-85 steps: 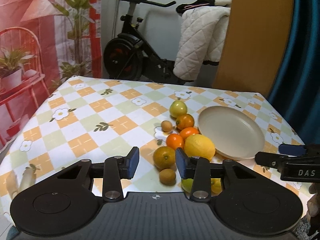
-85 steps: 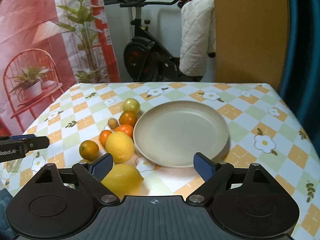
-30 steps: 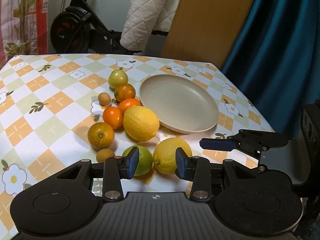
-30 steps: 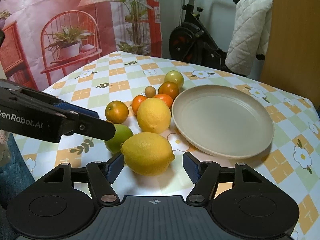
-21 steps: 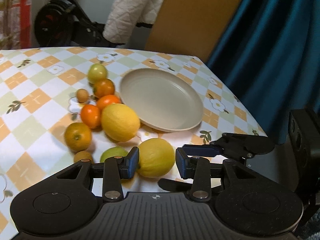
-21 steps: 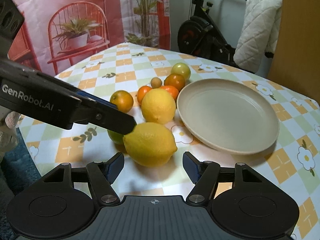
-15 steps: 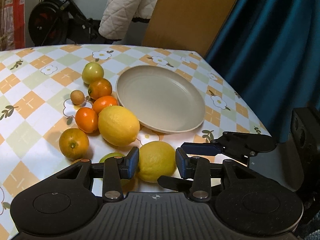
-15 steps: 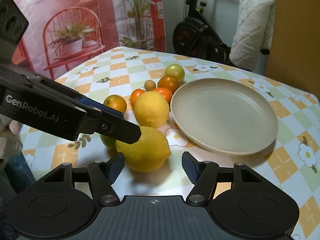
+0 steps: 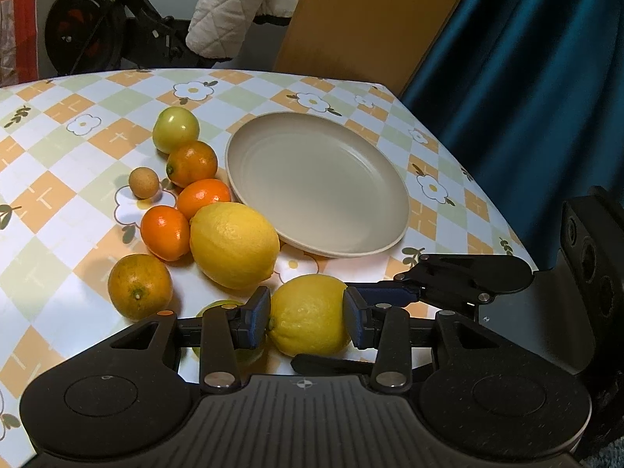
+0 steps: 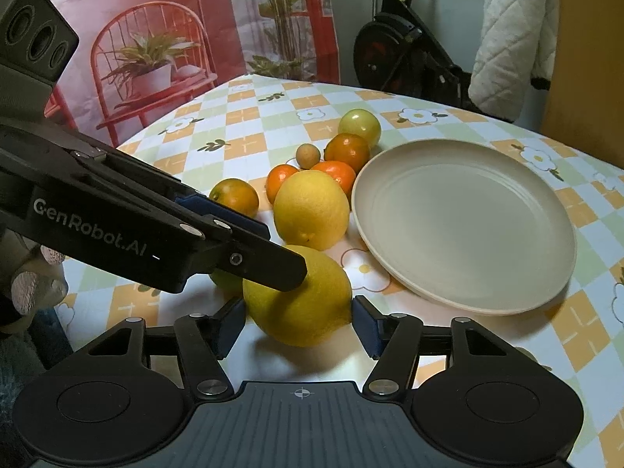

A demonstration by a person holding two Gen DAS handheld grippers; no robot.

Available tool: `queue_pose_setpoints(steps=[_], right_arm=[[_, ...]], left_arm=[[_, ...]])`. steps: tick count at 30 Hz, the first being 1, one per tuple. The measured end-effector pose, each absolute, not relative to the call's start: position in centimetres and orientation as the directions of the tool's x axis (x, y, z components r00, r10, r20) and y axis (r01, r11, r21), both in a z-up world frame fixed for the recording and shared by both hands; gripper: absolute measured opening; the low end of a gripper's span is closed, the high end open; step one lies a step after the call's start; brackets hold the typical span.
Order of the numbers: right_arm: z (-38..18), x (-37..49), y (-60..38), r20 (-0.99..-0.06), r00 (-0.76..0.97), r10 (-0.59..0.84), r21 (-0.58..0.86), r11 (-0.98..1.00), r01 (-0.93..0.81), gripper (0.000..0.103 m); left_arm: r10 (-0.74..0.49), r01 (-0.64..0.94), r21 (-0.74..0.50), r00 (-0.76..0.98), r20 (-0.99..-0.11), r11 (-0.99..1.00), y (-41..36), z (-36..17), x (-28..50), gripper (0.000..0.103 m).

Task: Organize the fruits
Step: 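Close the left gripper around the yellow lemon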

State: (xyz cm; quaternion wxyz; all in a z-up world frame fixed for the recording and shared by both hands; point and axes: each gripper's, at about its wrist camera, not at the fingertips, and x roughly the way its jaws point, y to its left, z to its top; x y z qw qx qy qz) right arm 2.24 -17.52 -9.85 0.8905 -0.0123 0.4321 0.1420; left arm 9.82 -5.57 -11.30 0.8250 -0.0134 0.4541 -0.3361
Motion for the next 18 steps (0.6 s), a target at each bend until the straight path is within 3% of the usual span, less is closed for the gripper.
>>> queue_pose_setpoints(steps=[18], right_arm=[[-10.1,2.3,-18.4,-0.766,0.584,0.270,0.175,0.961,-0.215,0.055]], left_arm=[[-0.553,0.558,-0.308,0.346,-0.758,0.770,-6.8,-12.0,10.2,0.057]])
